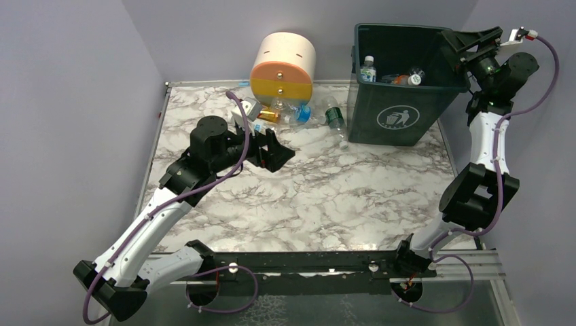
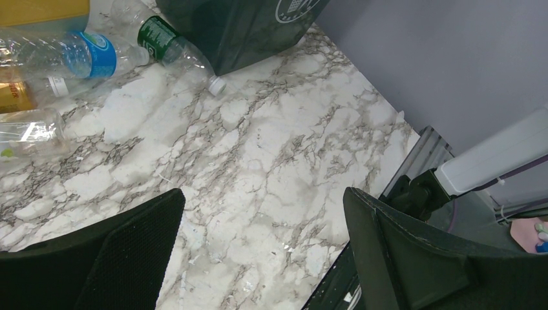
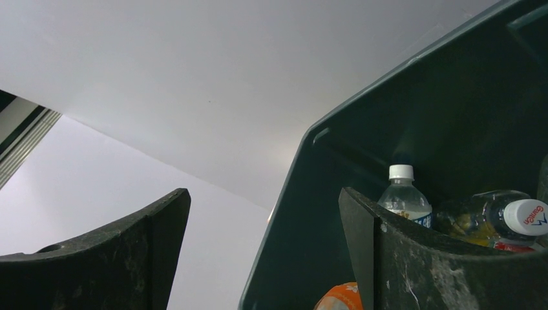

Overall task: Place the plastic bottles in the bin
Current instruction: Place the plastic bottle in the trash bin, then pick up the plastic bottle at the center of the board.

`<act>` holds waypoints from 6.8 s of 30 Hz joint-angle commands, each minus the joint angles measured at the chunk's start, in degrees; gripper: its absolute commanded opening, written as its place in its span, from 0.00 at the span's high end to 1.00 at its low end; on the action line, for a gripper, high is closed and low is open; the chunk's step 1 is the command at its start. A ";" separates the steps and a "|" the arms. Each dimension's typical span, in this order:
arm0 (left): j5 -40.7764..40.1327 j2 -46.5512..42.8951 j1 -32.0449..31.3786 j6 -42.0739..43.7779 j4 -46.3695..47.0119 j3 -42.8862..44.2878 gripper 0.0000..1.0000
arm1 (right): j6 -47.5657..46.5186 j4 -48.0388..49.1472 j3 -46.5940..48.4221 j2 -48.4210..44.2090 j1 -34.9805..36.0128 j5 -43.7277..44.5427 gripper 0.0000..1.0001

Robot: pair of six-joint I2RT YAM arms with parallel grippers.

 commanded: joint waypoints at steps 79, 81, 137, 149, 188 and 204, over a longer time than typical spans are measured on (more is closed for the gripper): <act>-30.01 59.48 23.42 -40.53 -11.40 26.48 0.01 | -29.36 -37.95 -30.22 -45.12 35.27 -7.67 0.11; -30.11 59.96 23.63 -40.58 -11.48 26.31 0.01 | -29.49 -38.16 -30.12 -45.06 35.25 -7.60 0.11; -24.35 58.82 25.84 -39.17 -2.20 17.42 0.26 | -28.33 -37.83 -33.28 -46.83 35.27 -7.41 0.11; -19.87 44.77 24.28 -33.58 0.51 8.18 0.38 | -28.02 -37.83 -33.56 -47.76 35.27 -7.17 0.11; -0.88 4.09 20.92 -27.38 4.80 -19.64 0.38 | -37.25 -35.48 -43.59 -29.97 36.27 -9.92 0.05; 0.79 1.79 20.88 -24.27 4.74 -20.63 0.37 | -31.78 -27.21 -49.32 -28.17 38.17 -15.92 0.01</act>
